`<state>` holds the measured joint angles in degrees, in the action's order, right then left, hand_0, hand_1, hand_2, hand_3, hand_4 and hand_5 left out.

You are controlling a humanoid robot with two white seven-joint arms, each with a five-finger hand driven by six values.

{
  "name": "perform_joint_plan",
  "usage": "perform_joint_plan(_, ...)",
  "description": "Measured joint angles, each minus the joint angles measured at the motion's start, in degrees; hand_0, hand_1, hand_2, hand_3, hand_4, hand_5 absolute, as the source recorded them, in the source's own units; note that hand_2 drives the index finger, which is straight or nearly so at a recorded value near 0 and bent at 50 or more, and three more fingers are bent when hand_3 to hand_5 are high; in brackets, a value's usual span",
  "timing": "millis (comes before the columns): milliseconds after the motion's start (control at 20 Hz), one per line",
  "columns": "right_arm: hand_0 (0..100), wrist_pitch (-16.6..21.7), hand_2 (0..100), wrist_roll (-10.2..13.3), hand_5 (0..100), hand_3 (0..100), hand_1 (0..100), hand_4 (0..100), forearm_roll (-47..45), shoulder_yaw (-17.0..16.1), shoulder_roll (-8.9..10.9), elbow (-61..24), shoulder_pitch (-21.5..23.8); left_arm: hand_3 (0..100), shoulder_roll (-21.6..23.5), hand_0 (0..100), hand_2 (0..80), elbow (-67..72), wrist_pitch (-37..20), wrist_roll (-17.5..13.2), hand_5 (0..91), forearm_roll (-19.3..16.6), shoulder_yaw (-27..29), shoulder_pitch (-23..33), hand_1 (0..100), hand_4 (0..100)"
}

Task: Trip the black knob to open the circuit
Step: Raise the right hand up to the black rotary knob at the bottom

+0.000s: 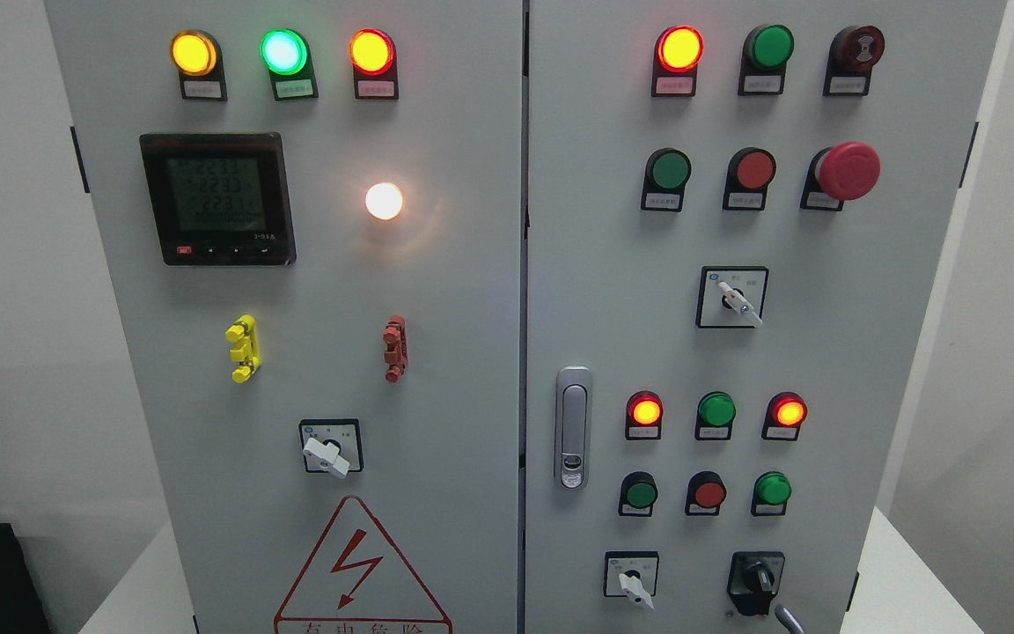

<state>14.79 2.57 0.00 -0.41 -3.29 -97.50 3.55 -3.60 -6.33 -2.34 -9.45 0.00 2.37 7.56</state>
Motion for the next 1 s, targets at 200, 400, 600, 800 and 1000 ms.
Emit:
perform_joint_plan(200,0,-0.3,0,0.0,100,100,0,100,-0.76,0.13,0.2,0.37,-0.4,0,0.0,12,0.0,0.0,-0.12,0.0,0.0,0.0,0.0,0.0,39,0)
perform_joint_plan(400,0,-0.37,0,-0.01,100,100,0,100,-1.41,0.21,0.34,0.63,-0.62,0,0.0,12,0.0,0.0,-0.18,0.0,0.0,0.0,0.0,0.0,39,0)
perform_joint_plan(600,0,-0.39,0,-0.02,100,100,0,100,-1.71,0.28,0.46,0.85,-0.75,0,0.0,12,0.0,0.0,-0.02,0.0,0.0,0.0,0.0,0.0,39,0)
perform_joint_plan(800,0,-0.4,0,-0.02,100,100,0,100,-1.9,0.31,0.54,1.09,-0.97,0,0.0,12,0.0,0.0,0.04,0.0,0.0,0.0,0.0,0.0,39,0)
perform_joint_plan(1000,0,-0.4,0,-0.02,100,100,0,100,-1.96,0.35,0.59,1.25,-1.06,0,0.0,12,0.0,0.0,0.07,0.0,0.0,0.0,0.0,0.0,39,0)
